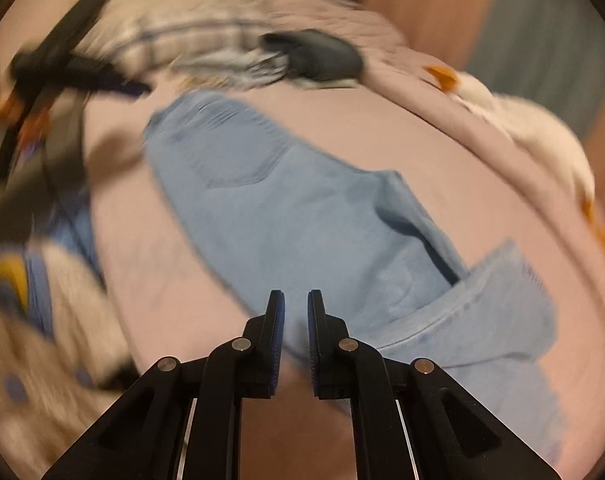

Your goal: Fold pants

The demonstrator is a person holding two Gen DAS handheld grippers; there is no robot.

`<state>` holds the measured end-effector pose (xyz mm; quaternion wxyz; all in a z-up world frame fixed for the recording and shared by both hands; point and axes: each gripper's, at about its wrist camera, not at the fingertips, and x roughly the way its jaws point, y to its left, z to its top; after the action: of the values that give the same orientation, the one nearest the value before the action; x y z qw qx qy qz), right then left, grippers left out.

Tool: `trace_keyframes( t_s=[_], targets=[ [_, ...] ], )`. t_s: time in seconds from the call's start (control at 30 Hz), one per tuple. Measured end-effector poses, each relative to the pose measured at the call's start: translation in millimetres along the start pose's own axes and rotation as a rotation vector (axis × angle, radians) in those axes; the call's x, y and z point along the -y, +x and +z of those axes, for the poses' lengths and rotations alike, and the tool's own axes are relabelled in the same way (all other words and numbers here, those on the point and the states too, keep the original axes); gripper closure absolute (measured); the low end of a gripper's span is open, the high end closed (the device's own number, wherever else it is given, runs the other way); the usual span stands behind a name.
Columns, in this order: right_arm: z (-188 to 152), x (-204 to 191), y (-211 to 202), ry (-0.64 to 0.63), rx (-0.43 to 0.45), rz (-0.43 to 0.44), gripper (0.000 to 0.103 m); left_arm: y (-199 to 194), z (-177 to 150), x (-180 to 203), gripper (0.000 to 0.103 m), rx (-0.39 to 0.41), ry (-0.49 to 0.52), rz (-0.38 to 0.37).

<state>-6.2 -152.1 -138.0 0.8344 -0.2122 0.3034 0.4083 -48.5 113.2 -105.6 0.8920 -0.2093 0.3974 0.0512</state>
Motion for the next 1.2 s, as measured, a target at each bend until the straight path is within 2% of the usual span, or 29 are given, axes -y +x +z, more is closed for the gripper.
trace_keyframes(
  t_s=[0.07, 0.1, 0.13, 0.17, 0.23, 0.3, 0.33, 0.4, 0.47, 0.5, 0.57, 0.63, 0.77, 0.87, 0.9, 0.93, 0.97, 1.03, 1.07, 1.13, 1.2],
  targets=[
    [-6.2, 8.0, 24.7, 0.07, -0.067, -0.02, 0.096, 23.4, -5.1, 26.8, 0.062, -0.058, 0.058, -0.058],
    [-12.8, 9.8, 43.4, 0.101, -0.143, -0.008, 0.096, 37.3, -10.9, 40.5, 0.062, -0.087, 0.104, -0.074],
    [-17.5, 11.3, 54.1, 0.124, -0.162, 0.003, 0.096, 49.7, -16.3, 49.5, 0.062, -0.112, 0.138, -0.068],
    [-18.2, 13.1, 51.2, 0.141, -0.122, 0.011, 0.096, 64.5, -21.9, 56.2, 0.062, -0.15, 0.166, -0.055],
    [-15.9, 25.1, 46.9, 0.218, -0.144, 0.074, 0.096, 88.8, -31.8, 63.0, 0.062, -0.215, 0.21, 0.009],
    [-15.9, 50.3, 33.0, 0.341, -0.106, 0.15, 0.095, 91.2, -32.2, 72.8, 0.059, -0.205, 0.271, 0.025],
    [-15.4, 63.6, 25.8, 0.385, -0.087, 0.146, 0.094, 91.3, -29.9, 77.1, 0.058, -0.209, 0.275, 0.006],
    [-14.7, 96.5, 11.4, 0.488, -0.053, 0.1, 0.079, 91.6, -24.0, 89.1, 0.058, -0.217, 0.277, -0.064],
    [-9.5, 138.9, 6.8, 0.606, -0.046, 0.023, 0.041, 93.4, -22.6, 112.7, 0.058, -0.219, 0.332, -0.126],
    [-7.6, 159.2, 7.8, 0.673, -0.059, -0.036, 0.037, 95.0, -23.4, 123.5, 0.056, -0.233, 0.344, -0.171],
    [-0.5, 191.2, 19.0, 0.752, -0.086, -0.096, 0.037, 103.1, -23.5, 148.0, 0.051, -0.28, 0.344, -0.295],
    [12.4, 219.2, 42.6, 0.802, -0.127, -0.11, 0.037, 114.5, -23.8, 170.3, 0.05, -0.313, 0.363, -0.363],
    [33.8, 248.8, 96.7, 0.84, -0.231, -0.111, 0.037, 137.9, -35.0, 208.8, 0.05, -0.349, 0.452, -0.382],
    [41.5, 253.5, 137.0, 0.811, -0.362, -0.194, 0.037, 155.6, -50.6, 230.0, 0.052, -0.397, 0.507, -0.369],
    [39.3, 253.2, 147.0, 0.8, -0.401, -0.24, 0.041, 158.9, -54.4, 233.1, 0.053, -0.397, 0.523, -0.351],
    [38.3, 251.0, 150.2, 0.778, -0.41, -0.272, 0.047, 162.9, -59.6, 236.8, 0.057, -0.392, 0.548, -0.322],
    [39.1, 247.0, 149.4, 0.747, -0.396, -0.292, 0.068, 166.0, -63.8, 239.6, 0.074, -0.377, 0.57, -0.289],
    [37.3, 240.0, 140.0, 0.711, -0.359, -0.308, 0.098, 168.3, -66.9, 241.8, 0.084, -0.353, 0.59, -0.257],
    [34.3, 239.1, 132.0, 0.719, -0.34, -0.319, 0.098, 167.9, -66.6, 242.1, 0.091, -0.352, 0.579, -0.277],
    [22.6, 240.8, 102.6, 0.794, -0.243, -0.263, 0.098, 167.5, -66.4, 242.7, 0.091, -0.346, 0.56, -0.28],
    [8.7, 240.0, 59.8, 0.84, -0.146, -0.264, 0.098, 168.8, -69.4, 247.2, 0.091, -0.345, 0.563, -0.281]
  ],
)
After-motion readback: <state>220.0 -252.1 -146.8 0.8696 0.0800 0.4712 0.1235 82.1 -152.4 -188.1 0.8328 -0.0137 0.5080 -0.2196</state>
